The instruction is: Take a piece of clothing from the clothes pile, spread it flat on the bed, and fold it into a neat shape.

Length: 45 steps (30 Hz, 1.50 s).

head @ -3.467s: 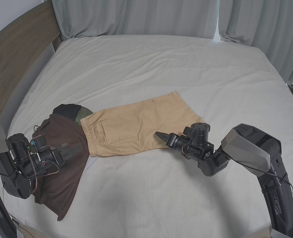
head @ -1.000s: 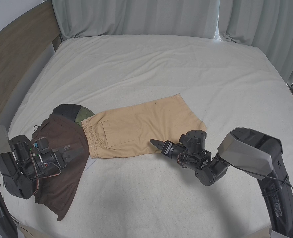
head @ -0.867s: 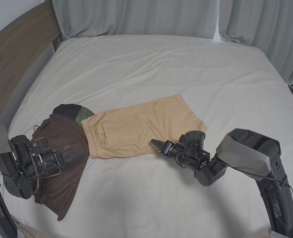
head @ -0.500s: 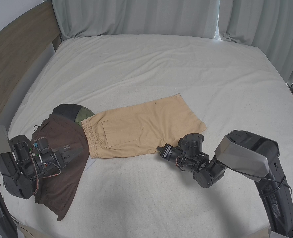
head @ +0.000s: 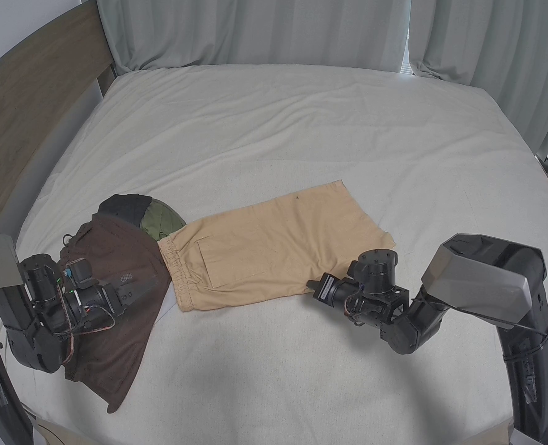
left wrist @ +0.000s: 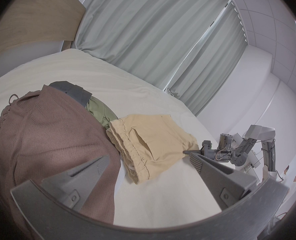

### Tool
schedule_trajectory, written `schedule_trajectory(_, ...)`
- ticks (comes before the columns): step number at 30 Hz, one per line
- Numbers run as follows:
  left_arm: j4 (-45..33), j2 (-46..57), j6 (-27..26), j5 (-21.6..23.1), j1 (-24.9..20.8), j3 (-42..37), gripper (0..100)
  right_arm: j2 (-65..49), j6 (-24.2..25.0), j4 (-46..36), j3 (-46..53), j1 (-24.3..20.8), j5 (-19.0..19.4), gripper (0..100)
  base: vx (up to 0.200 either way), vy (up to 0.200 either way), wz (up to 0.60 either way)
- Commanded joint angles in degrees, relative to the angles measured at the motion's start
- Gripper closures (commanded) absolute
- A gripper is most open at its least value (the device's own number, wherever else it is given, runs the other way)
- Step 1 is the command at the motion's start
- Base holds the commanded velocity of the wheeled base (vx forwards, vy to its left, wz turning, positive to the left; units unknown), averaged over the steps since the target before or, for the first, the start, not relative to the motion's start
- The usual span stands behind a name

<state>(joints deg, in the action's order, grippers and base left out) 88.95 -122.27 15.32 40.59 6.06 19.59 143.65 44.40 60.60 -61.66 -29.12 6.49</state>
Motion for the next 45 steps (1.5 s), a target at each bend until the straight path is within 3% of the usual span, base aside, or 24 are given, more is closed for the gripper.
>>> schedule_trajectory(1, 0.08, -0.16, -0.03, 0.01, 0.01, -0.08, 0, -3.64, -1.77, 0.13, 5.94, 0.03, -0.16, 100, 0.0, 0.0, 0.0)
schedule_trajectory(12, 0.08, -0.25, -0.03, 0.01, -0.17, -0.17, 0, -9.27, -2.83, 2.68, 21.49, -1.55, -2.88, 100, 0.0, 0.0, 0.0)
schedule_trajectory(21, 0.08, -0.16, -0.03, 0.01, -0.17, -0.08, 0, -12.87, -6.87, 6.11, 31.34, -1.55, -5.08, 100, 0.0, 0.0, 0.0)
schedule_trajectory(39, 0.08, -0.16, -0.21, 2.12, -1.14, -1.57, 0, -9.88, -7.13, 13.4, 33.45, -2.25, -4.99, 100, 0.0, 0.0, 0.0)
schedule_trajectory(40, 0.08, -0.07, -0.21, 2.21, -1.14, -1.57, 0, -9.88, -7.13, 13.4, 33.45, -2.25, -4.99, 0, 0.0, 0.0, 0.0)
schedule_trajectory(45, 0.08, 0.19, -0.12, 2.38, -1.14, -1.75, 0, -10.32, -7.13, 13.67, 33.89, -2.87, -4.73, 0, 0.0, 0.0, 0.0)
